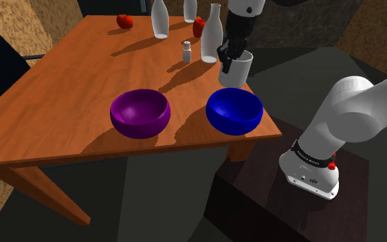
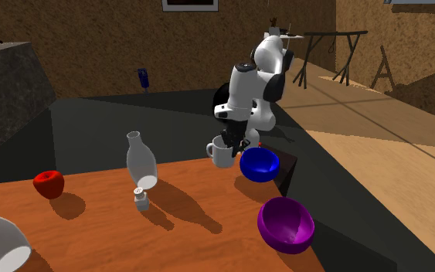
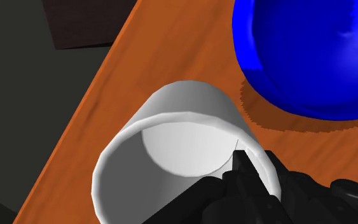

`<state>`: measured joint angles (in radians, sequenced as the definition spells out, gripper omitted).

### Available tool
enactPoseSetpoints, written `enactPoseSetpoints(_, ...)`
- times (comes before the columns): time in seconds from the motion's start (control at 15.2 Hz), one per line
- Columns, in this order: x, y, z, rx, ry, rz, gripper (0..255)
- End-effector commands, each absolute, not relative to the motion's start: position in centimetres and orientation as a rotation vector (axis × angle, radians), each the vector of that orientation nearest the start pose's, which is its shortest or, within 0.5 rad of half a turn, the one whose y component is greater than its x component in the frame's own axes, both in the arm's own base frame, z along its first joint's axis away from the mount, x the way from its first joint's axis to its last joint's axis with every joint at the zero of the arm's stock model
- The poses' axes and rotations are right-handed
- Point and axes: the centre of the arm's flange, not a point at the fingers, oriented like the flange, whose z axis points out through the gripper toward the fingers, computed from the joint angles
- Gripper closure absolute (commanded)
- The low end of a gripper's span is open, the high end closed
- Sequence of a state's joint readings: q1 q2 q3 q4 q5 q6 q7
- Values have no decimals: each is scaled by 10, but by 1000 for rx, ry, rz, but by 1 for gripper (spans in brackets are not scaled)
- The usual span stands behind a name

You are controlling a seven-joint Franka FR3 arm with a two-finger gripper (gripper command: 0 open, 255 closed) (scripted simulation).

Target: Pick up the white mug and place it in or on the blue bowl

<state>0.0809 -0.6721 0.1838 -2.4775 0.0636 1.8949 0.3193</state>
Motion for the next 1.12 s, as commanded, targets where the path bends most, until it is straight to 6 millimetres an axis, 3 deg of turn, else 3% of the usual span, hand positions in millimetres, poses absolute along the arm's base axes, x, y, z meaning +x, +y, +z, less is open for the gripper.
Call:
enactPoseSetpoints(0.0,344,105,530,-3162,170,-148,255)
enactPoseSetpoints(1.06,344,105,614,-3162,170,-148,255)
